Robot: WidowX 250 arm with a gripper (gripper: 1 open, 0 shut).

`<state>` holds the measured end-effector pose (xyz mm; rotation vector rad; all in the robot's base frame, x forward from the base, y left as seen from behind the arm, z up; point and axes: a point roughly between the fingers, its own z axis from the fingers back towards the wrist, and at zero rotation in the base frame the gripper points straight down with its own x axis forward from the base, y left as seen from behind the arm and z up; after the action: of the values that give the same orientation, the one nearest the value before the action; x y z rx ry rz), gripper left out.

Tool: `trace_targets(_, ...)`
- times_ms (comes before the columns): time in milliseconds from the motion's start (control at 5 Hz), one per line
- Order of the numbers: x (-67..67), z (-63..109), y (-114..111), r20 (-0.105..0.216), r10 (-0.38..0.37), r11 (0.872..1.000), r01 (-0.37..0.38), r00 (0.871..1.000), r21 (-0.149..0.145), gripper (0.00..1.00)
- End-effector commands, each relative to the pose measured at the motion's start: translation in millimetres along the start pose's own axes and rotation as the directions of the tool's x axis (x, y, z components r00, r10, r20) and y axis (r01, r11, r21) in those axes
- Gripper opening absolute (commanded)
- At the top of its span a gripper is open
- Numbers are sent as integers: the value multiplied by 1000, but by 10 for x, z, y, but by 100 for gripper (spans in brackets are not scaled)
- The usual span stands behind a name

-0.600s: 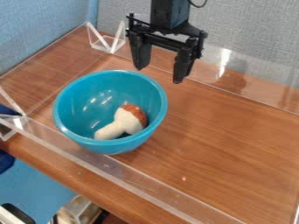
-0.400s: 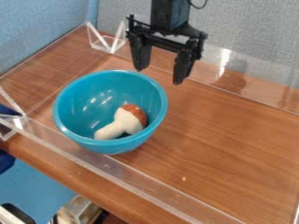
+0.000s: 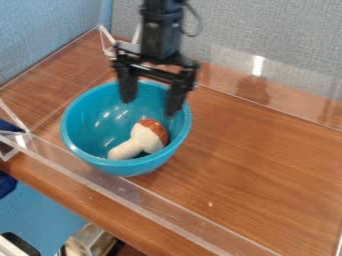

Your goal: Remove the mushroom from inside the blue bowl and put it on the table

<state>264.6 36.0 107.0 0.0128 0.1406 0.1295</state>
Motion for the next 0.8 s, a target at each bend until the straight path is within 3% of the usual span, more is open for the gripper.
trace_targets(0, -51, 90, 237, 72, 46, 999, -47, 996, 8, 100)
trace_targets(200, -35, 6, 336, 78, 52, 998, -54, 996, 15, 100)
trace_targets(400, -20, -69, 396, 81, 51, 998, -53, 995, 20, 0)
trace_targets(600, -80, -80, 345, 82, 43, 999, -45, 996, 24, 100)
